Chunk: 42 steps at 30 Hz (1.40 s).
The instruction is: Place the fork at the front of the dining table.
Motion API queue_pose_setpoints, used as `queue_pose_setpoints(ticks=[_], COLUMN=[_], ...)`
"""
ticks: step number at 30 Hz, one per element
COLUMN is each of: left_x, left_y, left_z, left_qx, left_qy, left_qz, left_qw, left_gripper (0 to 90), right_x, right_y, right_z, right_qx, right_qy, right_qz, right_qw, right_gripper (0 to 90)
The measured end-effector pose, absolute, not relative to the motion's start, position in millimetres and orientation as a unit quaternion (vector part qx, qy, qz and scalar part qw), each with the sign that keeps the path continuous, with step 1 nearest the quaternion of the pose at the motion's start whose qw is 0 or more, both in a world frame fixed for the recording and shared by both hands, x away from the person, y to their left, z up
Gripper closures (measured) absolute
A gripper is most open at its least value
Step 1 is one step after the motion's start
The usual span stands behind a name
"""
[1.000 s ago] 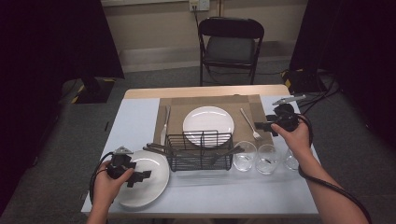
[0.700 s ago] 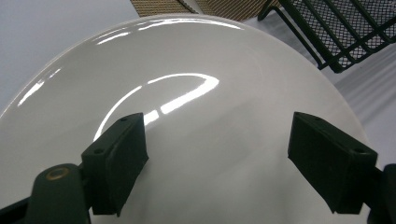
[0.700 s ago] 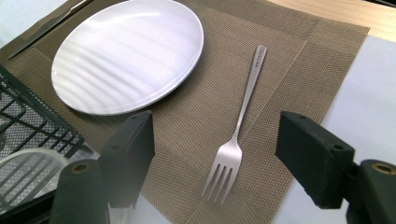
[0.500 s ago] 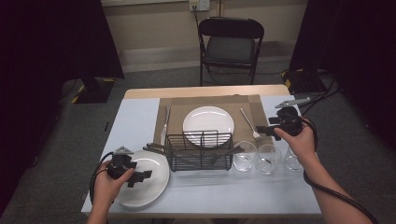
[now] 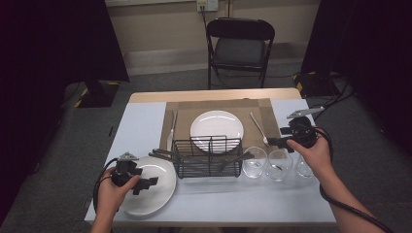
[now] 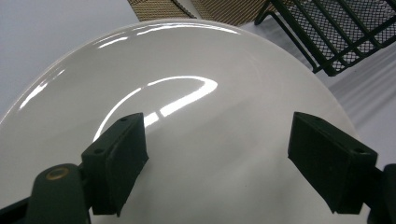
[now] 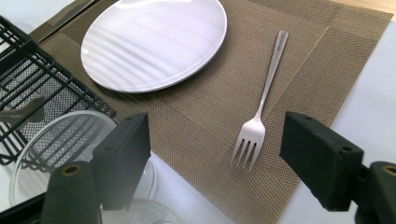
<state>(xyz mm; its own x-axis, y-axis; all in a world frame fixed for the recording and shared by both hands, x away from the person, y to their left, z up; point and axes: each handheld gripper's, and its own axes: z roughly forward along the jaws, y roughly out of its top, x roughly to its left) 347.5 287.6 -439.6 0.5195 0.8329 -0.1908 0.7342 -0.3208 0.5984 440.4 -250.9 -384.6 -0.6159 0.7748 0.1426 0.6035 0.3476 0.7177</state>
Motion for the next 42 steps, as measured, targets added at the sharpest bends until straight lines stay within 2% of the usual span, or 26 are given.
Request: queue_pose_setpoints(ticks=[11,19,22,24,31,42], left_x=[346.7,346.9,346.8,346.6,346.9,347.2], left_y=[288.4,288.0,287.7,287.7,287.2,288.3], left_z=[-438.7,-438.8,-438.7,-438.5,-439.1,-439.5], left_qx=[0.806,0.807,0.807,0.806,0.809,0.808], left_qy=[0.487,0.487,0.486,0.487,0.485,0.486], left_qz=[0.078,0.078,0.078,0.077,0.077,0.077], left_qw=[0.327,0.326,0.326,0.326,0.324,0.324], left_gripper=[19.3,19.2,19.3,19.3,19.2,19.3], right_x=[426.2,416.1,412.7,410.9,406.1,408.6], right_y=[-255.7,-261.0,-260.7,-260.2,-257.8,-257.5], right_z=[-387.6,-395.1,-398.1,-399.9,-403.9,-406.7], right_qx=[0.409,0.407,0.398,0.386,0.375,0.364], right_qy=[0.822,0.829,0.837,0.846,0.861,0.87], right_qz=[0.383,0.373,0.366,0.36,0.338,0.325], right_qw=[0.1,0.086,0.079,0.073,0.069,0.066], right_gripper=[22.7,25.8,32.1,41.3,53.5,62.7])
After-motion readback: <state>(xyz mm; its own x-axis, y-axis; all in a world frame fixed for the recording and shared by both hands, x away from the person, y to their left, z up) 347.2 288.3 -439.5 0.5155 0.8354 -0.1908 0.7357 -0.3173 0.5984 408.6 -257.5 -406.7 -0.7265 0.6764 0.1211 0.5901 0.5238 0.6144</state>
